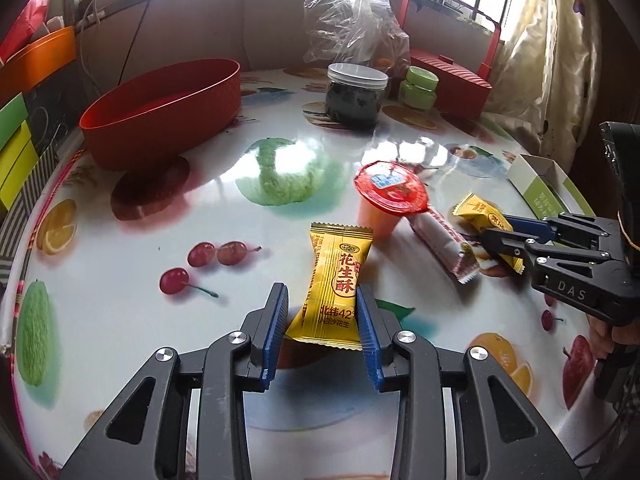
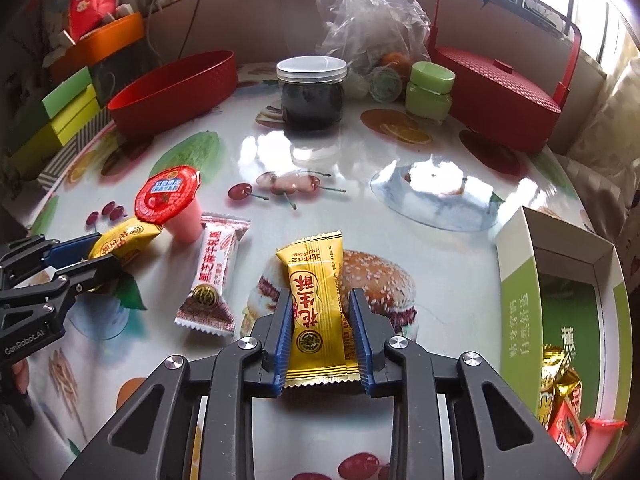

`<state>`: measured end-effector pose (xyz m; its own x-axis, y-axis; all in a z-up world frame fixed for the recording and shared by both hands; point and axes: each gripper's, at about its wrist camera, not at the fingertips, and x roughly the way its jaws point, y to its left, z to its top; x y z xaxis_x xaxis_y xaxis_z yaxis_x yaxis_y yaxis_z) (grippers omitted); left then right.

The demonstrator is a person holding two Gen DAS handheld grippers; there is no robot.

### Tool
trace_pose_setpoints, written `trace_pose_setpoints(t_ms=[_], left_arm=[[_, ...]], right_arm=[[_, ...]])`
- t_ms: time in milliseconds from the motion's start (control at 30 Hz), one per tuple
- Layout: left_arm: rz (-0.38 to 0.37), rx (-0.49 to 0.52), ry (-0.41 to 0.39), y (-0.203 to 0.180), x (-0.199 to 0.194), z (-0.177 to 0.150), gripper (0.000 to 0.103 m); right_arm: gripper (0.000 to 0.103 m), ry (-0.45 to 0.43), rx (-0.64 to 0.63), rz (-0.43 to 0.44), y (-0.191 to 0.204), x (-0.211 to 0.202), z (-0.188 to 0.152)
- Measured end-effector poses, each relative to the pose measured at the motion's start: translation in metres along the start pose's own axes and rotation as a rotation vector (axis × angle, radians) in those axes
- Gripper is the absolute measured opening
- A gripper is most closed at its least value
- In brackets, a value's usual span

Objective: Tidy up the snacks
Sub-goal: 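Lift the yellow peanut candy with the right tool toward the green box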

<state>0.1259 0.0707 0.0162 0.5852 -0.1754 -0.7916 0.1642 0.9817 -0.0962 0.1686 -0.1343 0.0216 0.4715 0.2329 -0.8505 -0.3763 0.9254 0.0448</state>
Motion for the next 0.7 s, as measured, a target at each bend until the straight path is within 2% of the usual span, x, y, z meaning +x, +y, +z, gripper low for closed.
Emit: trace_pose_setpoints(t_ms=[567,700], left_arm=[[-0.016,-0.013,-0.045,-0.020,-0.030,-0.016,0.036],[-0.017,-0.003,-0.033,-0.024,-0.029,-0.021,0.036]], right_arm=[[0.026,-0.039,0.050,0.017,-0.001,-0.032,-0.024],[0.026,-0.041,0.060,0.023,-0.002,-0.036,-0.030]])
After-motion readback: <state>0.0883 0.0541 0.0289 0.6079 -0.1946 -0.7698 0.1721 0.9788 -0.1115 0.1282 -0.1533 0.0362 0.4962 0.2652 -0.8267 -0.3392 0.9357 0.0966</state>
